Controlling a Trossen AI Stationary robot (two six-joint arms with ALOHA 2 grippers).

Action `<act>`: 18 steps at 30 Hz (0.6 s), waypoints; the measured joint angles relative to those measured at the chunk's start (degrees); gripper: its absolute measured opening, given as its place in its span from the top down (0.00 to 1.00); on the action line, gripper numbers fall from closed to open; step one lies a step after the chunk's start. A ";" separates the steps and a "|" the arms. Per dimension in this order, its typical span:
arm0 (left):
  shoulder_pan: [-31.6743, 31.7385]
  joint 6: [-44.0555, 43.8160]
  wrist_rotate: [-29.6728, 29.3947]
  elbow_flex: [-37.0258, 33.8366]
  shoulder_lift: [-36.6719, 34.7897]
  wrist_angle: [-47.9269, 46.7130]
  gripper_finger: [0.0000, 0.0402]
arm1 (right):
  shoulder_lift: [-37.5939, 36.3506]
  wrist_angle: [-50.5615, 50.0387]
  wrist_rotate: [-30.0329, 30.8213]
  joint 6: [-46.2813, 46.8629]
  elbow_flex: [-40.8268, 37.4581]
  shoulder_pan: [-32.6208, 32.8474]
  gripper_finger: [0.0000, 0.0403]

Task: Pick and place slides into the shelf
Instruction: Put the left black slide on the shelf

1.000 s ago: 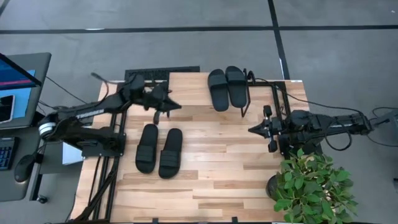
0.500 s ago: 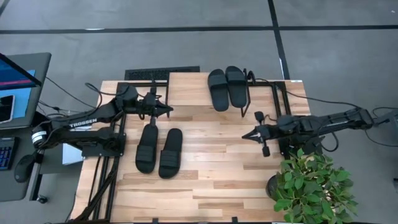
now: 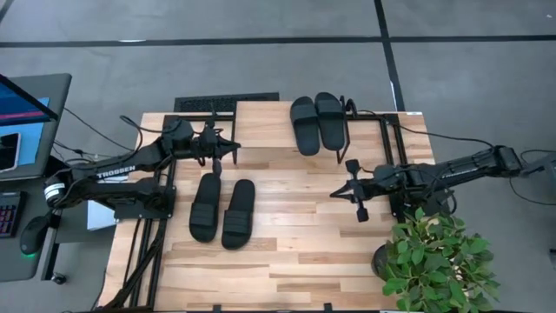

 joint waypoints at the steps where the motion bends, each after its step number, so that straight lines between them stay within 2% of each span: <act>1: -0.02 -0.73 0.21 0.00 0.00 0.02 1.00 | 0.00 0.90 0.19 -0.55 0.00 0.00 1.00; 8: -0.02 -2.59 -0.12 0.00 0.02 -4.53 1.00 | -0.11 4.53 2.62 -5.56 0.00 -0.05 1.00; 13: 0.00 -3.33 -7.87 0.00 0.00 -6.11 1.00 | -0.11 5.29 3.24 -9.28 0.00 -0.11 1.00; 18: -0.02 -7.49 -9.60 0.00 0.00 -6.54 1.00 | -0.11 7.03 3.24 -9.63 0.00 -0.84 1.00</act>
